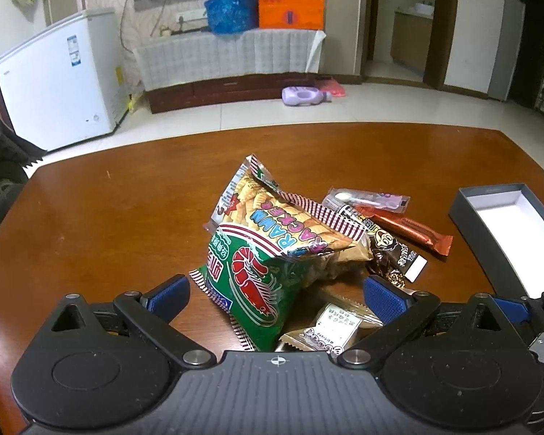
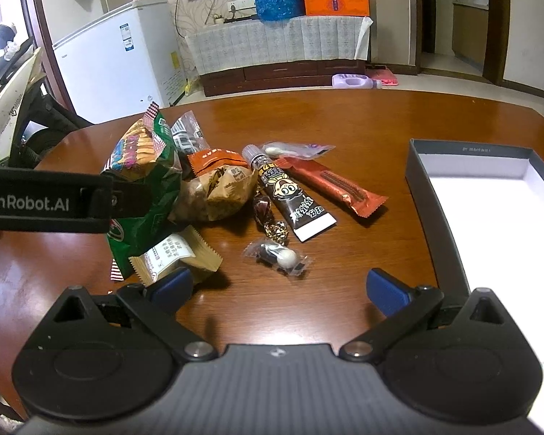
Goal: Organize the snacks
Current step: 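Move both tools toward the snack pile on the table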
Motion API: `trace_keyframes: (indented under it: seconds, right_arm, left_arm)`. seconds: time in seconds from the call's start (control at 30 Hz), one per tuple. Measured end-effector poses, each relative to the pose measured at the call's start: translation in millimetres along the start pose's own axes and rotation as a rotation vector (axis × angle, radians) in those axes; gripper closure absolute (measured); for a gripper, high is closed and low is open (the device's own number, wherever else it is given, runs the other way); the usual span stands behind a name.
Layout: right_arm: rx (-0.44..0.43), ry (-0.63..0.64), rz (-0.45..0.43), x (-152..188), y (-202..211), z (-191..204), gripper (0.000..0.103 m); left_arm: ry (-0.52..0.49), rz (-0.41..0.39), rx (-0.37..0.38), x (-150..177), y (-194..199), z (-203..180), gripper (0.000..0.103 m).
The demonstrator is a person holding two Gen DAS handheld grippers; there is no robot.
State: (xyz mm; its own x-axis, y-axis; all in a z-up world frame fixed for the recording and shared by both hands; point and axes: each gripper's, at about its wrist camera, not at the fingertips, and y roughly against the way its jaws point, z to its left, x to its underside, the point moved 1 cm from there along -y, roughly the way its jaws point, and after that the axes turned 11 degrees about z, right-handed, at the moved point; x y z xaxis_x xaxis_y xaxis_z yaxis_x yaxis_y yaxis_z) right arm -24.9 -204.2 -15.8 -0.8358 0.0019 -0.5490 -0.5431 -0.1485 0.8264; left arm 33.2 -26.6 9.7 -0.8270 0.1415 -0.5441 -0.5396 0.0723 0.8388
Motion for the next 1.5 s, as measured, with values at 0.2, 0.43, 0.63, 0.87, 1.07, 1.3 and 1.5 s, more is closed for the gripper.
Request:
trace_keyframes:
  seconds: [0.2,0.43,0.63,0.87,1.07,1.3,1.5]
  right_arm:
    - [0.005,0.01,-0.001,1.2,-0.3,1.9,0.0]
    - [0.008,0.016,0.001,1.4,-1.4,2.7,0.0]
    - [0.009,0.024,0.001,1.4,-2.5,3.8,0.0]
    - [0.011,0.03,0.0,1.7,-2.9,4.6,0.0]
    - [0.002,0.044,-0.006,2.4,-2.0,7.0,0.0]
    - [-0.048,0.114,-0.031,8.9,-0.1,20.8,0.0]
    - [-0.067,0.256,-0.072,19.1,-0.6,45.1,0.0]
  left_arm:
    - [0.005,0.002,0.0,0.3,-1.8,0.8,0.0]
    - [0.001,0.008,0.0,0.1,-2.7,0.8,0.0]
    - [0.002,0.009,0.0,0.5,-3.7,1.1,0.0]
    - [0.0,0.011,0.001,0.2,-4.3,1.0,0.0]
    - [0.001,0.013,0.001,0.1,-5.0,1.0,0.0]
    - [-0.005,0.023,0.012,1.3,-7.6,2.4,0.0]
    - [0.003,0.027,0.039,1.6,-13.9,8.7,0.0]
